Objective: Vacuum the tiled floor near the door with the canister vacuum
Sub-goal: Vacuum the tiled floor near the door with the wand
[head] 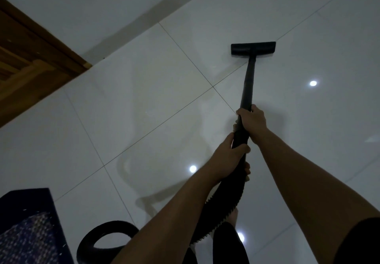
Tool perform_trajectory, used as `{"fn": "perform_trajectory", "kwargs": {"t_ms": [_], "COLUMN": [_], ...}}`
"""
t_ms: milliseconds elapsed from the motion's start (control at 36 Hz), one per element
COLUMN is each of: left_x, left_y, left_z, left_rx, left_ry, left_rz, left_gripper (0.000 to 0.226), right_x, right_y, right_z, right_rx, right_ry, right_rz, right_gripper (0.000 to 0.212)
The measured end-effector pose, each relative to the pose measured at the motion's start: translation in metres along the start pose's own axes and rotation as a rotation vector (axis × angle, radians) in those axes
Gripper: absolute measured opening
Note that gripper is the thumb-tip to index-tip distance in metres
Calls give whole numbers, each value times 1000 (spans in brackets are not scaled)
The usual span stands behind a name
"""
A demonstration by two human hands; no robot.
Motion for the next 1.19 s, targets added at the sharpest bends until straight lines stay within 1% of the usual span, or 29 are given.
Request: {"fn": "perform_trajectory", "kwargs": {"t_ms": [278, 417, 528, 639, 806, 889, 972, 1194], "left_x": [-13, -5, 3, 13, 29, 34, 38, 35], "left_y": [19, 35, 47, 56, 68, 71, 71, 55], "left_z": [-17, -26, -34, -42, -49, -50, -50, -50], "left_rx": [29, 20, 26, 27, 0, 1, -2, 13], "left_ry": [-27, -85, -100, -101, -113, -82, -56, -26], "left_rz": [-22, -29, -26, -10, 1, 12, 27, 28], "left_gripper": [43, 43, 48, 47, 45, 48, 45, 43], "right_x": [10, 2, -9, -21, -41, -50, -56, -53], "right_y": [13, 26, 36, 43, 51, 53, 52, 37], "right_z": [33, 50, 62, 70, 77, 78, 78, 70], "right_rx": [-53, -60, -77, -75, -63, -62, -64, -64], "right_ry": [-82, -111, -138, -146, -131, -115, -106, -82], "right_rz": [-34, -41, -57, -67, -85, -98, -112, -96], "right_gripper": [34, 36, 35, 35, 35, 35, 34, 34]}}
Point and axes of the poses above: each hand's wrist, its own y-axis away from the middle knuckle, its own x-axis out of the back of the hand, z = x × y, the point moved 9 cm from there along -y, towards the middle knuckle, and after that the axes turned 11 degrees about -x, right-handed, at the moved point
